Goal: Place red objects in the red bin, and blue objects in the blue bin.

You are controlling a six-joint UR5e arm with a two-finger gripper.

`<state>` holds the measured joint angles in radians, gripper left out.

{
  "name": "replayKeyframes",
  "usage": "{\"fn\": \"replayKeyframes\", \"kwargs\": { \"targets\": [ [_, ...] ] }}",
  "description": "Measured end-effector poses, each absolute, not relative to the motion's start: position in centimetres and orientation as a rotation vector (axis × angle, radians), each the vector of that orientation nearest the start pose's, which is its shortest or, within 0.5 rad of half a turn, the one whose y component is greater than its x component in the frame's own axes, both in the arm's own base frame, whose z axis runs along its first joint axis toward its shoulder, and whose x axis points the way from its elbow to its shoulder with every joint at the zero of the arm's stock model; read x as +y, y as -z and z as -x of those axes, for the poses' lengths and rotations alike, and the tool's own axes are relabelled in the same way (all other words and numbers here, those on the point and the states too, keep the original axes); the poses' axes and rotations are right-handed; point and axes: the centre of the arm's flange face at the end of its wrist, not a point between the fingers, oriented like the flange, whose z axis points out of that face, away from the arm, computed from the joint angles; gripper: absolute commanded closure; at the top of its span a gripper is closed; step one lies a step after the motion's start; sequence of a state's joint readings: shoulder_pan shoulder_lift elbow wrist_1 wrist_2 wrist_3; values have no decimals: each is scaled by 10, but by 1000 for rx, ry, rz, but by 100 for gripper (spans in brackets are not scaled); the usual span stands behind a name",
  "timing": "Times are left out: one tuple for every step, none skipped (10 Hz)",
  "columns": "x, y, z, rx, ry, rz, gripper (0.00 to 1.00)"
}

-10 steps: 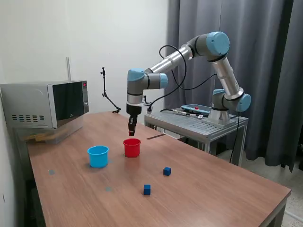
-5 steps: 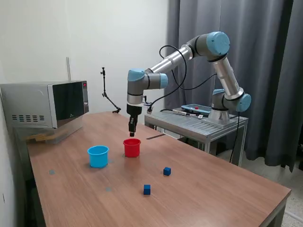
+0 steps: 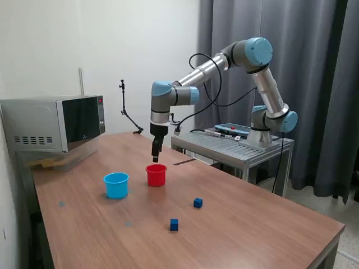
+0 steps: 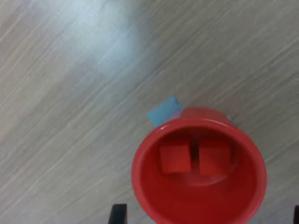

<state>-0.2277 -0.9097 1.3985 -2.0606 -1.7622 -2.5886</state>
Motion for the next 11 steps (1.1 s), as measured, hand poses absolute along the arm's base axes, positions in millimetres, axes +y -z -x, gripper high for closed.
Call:
{"fn": "replayKeyframes", "kwargs": {
  "targets": [
    [42,-222,718,2792,-248,1182,0],
    [27,-226,723,2786,-257,1218,0],
    [3,-225,727,2767,-261,1270,0],
    [-27,-223,731,2740,-264,1334,0],
    [-58,-221,732,2705,-266,1409,0],
    [-87,-215,728,2657,-257,1481,0],
    [-111,-205,720,2599,-237,1545,0],
    [-130,-194,709,2538,-215,1604,0],
    [-144,-182,699,2479,-191,1654,0],
    [-152,-174,687,2426,-165,1699,0],
    [-157,-172,676,2375,-132,1764,0]
  ]
}}
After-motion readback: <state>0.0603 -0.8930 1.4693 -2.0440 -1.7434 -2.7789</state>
